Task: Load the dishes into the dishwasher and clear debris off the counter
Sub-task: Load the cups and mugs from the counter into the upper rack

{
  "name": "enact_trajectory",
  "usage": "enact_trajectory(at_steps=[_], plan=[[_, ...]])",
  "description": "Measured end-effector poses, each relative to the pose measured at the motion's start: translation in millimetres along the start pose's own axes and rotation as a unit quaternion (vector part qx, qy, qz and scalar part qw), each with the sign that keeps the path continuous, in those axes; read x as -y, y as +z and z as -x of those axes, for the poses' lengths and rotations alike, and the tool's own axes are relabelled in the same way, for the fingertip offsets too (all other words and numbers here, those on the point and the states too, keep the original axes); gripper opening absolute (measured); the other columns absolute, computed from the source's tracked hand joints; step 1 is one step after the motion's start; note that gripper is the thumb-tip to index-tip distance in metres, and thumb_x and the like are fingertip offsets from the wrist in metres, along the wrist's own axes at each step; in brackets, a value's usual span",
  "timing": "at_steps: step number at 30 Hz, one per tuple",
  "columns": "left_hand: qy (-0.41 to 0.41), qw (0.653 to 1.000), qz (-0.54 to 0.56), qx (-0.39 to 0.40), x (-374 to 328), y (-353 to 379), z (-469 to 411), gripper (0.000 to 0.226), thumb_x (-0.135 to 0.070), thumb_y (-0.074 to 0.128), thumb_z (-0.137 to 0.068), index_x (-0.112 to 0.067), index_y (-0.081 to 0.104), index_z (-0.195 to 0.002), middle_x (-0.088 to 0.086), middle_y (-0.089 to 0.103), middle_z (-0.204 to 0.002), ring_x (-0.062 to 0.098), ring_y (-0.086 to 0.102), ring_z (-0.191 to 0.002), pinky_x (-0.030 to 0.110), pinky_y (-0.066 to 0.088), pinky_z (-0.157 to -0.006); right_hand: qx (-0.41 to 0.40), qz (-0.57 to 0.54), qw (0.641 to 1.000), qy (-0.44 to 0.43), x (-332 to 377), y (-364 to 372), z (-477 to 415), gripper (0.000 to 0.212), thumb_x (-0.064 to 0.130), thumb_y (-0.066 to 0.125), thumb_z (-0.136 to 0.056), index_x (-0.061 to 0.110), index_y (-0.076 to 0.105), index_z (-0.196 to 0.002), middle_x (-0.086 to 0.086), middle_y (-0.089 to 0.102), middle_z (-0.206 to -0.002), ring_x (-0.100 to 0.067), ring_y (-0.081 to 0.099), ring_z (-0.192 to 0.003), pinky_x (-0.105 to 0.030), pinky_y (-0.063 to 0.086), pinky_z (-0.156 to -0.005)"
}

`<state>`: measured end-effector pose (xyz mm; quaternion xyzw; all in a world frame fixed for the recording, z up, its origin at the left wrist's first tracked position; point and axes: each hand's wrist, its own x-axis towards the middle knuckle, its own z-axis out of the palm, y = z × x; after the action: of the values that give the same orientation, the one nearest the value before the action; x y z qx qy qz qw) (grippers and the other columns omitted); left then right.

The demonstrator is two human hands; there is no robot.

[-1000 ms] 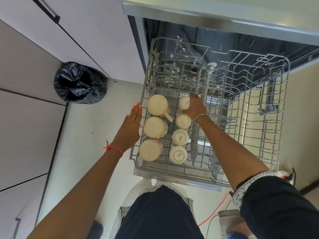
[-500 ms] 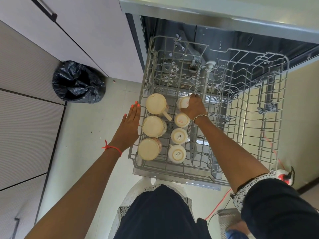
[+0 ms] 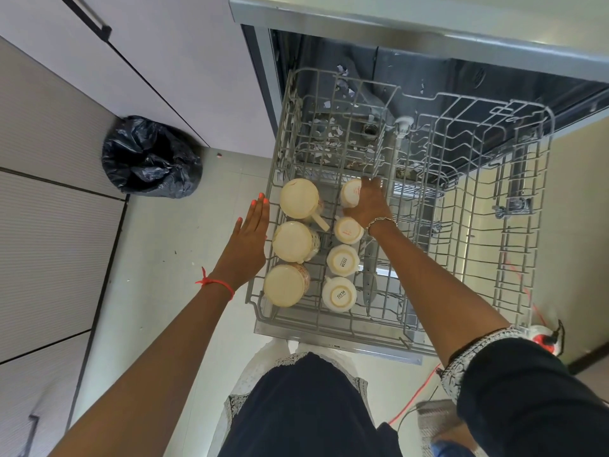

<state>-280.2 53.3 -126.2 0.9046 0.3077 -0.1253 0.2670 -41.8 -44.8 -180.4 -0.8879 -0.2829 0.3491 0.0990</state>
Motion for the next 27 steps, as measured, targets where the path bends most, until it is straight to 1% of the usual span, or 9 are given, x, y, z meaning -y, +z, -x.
enact_trajectory(at_steps=[6,9,12,14,16,20,22,25,27], plan=[[-0.005,1.0,-0.009,-0.002,-1.5,-0.1,0.5,0.082,0.014,0.038,-0.085,-0.008,-0.011,-0.147,0.008,-0.016,-0.156,0.023,-0.011,-0.144,0.039,0.003,-0.115,0.012,-0.013,1.0,0.008,-0.3,-2.7,-2.5,0.09,0.02,0.074,-0.075,0.007,0.017,-0.144,-0.02,0.017,-0.148,-0.037,0.028,-0.133,-0.043,0.034,-0.108],[-0.005,1.0,-0.017,-0.001,-0.8,0.2,0.1,0.081,0.013,0.038,-0.086,-0.008,-0.011,-0.147,0.008,-0.017,-0.155,0.022,-0.012,-0.144,0.039,0.003,-0.115,0.011,-0.023,1.0,0.017,1.1,-4.4,-1.2,0.094,0.021,0.074,-0.074,0.008,0.014,-0.145,-0.02,0.016,-0.148,-0.037,0.025,-0.135,-0.043,0.033,-0.109],[-0.005,1.0,-0.024,0.001,1.2,-0.2,-0.6,0.077,0.011,0.037,-0.089,-0.008,-0.01,-0.147,0.008,-0.015,-0.156,0.022,-0.012,-0.144,0.04,0.003,-0.115,0.005,0.001,1.0,0.023,3.3,-8.3,4.6,0.094,0.031,0.068,-0.079,0.011,0.006,-0.147,-0.017,0.008,-0.153,-0.036,0.014,-0.14,-0.047,0.029,-0.11],[0.0,1.0,-0.028,0.001,2.2,-4.3,0.3,0.071,0.003,0.038,-0.094,-0.007,-0.007,-0.147,0.009,-0.011,-0.156,0.025,-0.01,-0.144,0.042,0.006,-0.116,-0.017,0.036,0.999,0.007,7.1,-12.4,11.1,0.091,0.038,0.062,-0.082,0.01,0.005,-0.147,-0.017,0.009,-0.153,-0.036,0.014,-0.14,-0.046,0.027,-0.11],[-0.004,1.0,-0.023,0.002,2.8,-12.3,3.1,0.066,-0.005,0.04,-0.097,-0.007,-0.002,-0.148,0.011,-0.007,-0.157,0.027,-0.008,-0.145,0.042,0.006,-0.116,-0.037,0.06,0.997,-0.015,13.2,-16.7,18.7,0.085,0.04,0.058,-0.084,0.009,0.01,-0.147,-0.018,0.014,-0.152,-0.036,0.019,-0.138,-0.045,0.026,-0.111],[-0.022,1.0,-0.016,-0.002,13.4,-31.5,15.6,0.063,-0.015,0.041,-0.098,-0.007,0.004,-0.149,0.01,-0.003,-0.157,0.025,-0.007,-0.145,0.04,0.003,-0.117,-0.074,0.072,0.991,-0.09,37.3,-25.8,35.7,0.068,0.033,0.056,-0.085,0.004,0.029,-0.14,-0.02,0.033,-0.141,-0.036,0.032,-0.131,-0.045,0.035,-0.103],[-0.022,1.0,-0.013,-0.007,21.6,-42.8,22.7,0.062,-0.018,0.041,-0.099,-0.007,0.007,-0.149,0.01,0.0,-0.157,0.024,-0.005,-0.145,0.04,0.003,-0.117,-0.072,0.08,0.985,-0.138,56.0,-30.1,47.2,0.06,0.029,0.055,-0.087,0.002,0.034,-0.136,-0.02,0.037,-0.138,-0.036,0.036,-0.128,-0.043,0.035,-0.102],[-0.021,0.999,-0.004,-0.034,36.1,-64.8,35.7,0.06,-0.022,0.043,-0.098,-0.005,0.014,-0.148,0.012,0.007,-0.157,0.026,-0.001,-0.146,0.042,0.005,-0.117,-0.065,0.101,0.97,-0.213,93.8,-31.7,69.4,0.05,0.023,0.054,-0.087,0.002,0.041,-0.13,-0.018,0.044,-0.13,-0.034,0.045,-0.118,-0.04,0.04,-0.095],[-0.024,0.998,-0.009,-0.049,47.0,-78.7,41.8,0.061,-0.03,0.043,-0.097,-0.003,0.02,-0.146,0.015,0.014,-0.155,0.029,0.004,-0.145,0.044,0.009,-0.117,-0.058,0.116,0.956,-0.264,119.9,-27.2,82.2,0.042,0.021,0.051,-0.088,0.002,0.046,-0.125,-0.016,0.048,-0.125,-0.032,0.048,-0.113,-0.038,0.04,-0.094]])
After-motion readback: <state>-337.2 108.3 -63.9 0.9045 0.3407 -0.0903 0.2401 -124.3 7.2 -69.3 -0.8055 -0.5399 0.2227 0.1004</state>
